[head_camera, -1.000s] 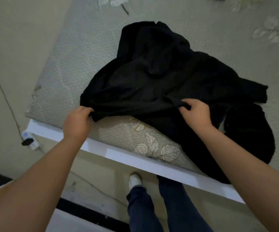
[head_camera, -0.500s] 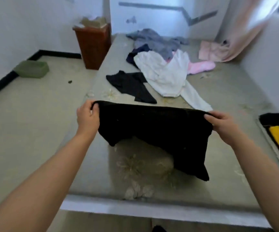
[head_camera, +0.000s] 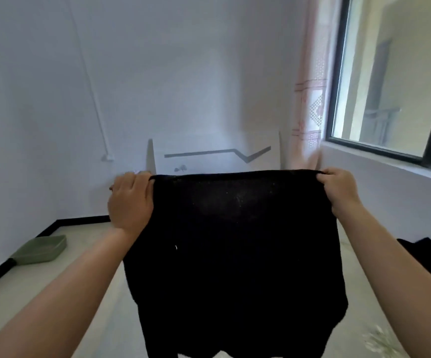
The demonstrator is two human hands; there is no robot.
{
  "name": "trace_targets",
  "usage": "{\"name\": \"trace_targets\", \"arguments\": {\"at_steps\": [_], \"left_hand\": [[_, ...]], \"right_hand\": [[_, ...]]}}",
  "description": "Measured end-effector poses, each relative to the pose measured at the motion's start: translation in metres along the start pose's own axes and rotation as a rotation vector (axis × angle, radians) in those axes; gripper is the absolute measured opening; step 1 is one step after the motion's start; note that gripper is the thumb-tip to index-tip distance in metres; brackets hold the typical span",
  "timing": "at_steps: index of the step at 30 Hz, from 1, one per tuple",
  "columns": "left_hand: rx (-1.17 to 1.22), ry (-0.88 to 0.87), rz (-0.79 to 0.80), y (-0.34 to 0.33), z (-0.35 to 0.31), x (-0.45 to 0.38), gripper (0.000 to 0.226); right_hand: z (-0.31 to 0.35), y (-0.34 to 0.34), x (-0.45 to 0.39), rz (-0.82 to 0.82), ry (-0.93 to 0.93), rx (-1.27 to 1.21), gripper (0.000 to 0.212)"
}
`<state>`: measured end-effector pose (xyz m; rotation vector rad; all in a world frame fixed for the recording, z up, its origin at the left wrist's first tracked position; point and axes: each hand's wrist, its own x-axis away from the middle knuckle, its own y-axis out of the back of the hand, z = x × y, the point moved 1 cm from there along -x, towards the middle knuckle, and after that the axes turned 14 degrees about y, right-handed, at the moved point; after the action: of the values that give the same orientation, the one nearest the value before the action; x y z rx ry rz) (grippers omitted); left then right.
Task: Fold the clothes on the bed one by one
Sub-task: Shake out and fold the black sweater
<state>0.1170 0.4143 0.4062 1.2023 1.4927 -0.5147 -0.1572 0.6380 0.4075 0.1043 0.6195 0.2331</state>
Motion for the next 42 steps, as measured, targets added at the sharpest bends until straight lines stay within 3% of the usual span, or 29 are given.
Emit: {"name": "trace_targets", "arguments": {"at_steps": [4, 8, 12, 17, 25, 30, 34, 38, 40, 42], "left_hand": [[-0.156, -0.156, 0.032, -0.005, 0.012, -0.018, 0.036], [-0.22, -0.17, 0.188, -0.039, 0.039, -0.008, 0.039], [-0.303, -0.117, 0.379, -0.093, 0.078, 0.026, 0.041], [-0.439, 0.026, 0.642, -0.178, 0.124, 0.089, 0.011], [-0.473, -0.076, 0.764, -0.309, 0.192, 0.158, 0.026], [-0.439, -0.087, 0.787, -0.385, 0.234, 0.167, 0.031], [-0.507, -0.059, 0.85, -0.464, 0.277, 0.176, 0.009], [-0.659, 0.285, 1.086, -0.538, 0.313, 0.231, 0.05], [-0.584, 0.404, 1.148, -0.55, 0.306, 0.277, 0.053], [-0.507, 0.398, 1.218, -0.547, 0.288, 0.323, 0.052]], "right_hand": [[-0.002, -0.009, -0.002, -0.089, 0.331, 0.326, 0.022], [-0.041, -0.039, -0.006, 0.18, 0.42, 0.432, 0.017], [-0.112, -0.079, -0.014, 0.512, 0.315, 0.521, 0.018], [-0.233, -0.144, -0.016, 0.872, 0.032, 0.602, 0.024], [-0.361, -0.245, -0.005, 0.623, -0.355, 0.534, 0.032], [-0.408, -0.297, -0.032, 0.699, -0.161, 0.621, 0.032], [-0.455, -0.342, -0.068, 0.77, -0.043, 0.649, 0.029], [-0.516, -0.377, -0.042, 0.998, 0.045, 0.93, 0.04], [-0.535, -0.379, -0.001, 1.079, 0.059, 0.978, 0.046], [-0.547, -0.369, 0.047, 1.095, 0.088, 0.986, 0.054]]}}
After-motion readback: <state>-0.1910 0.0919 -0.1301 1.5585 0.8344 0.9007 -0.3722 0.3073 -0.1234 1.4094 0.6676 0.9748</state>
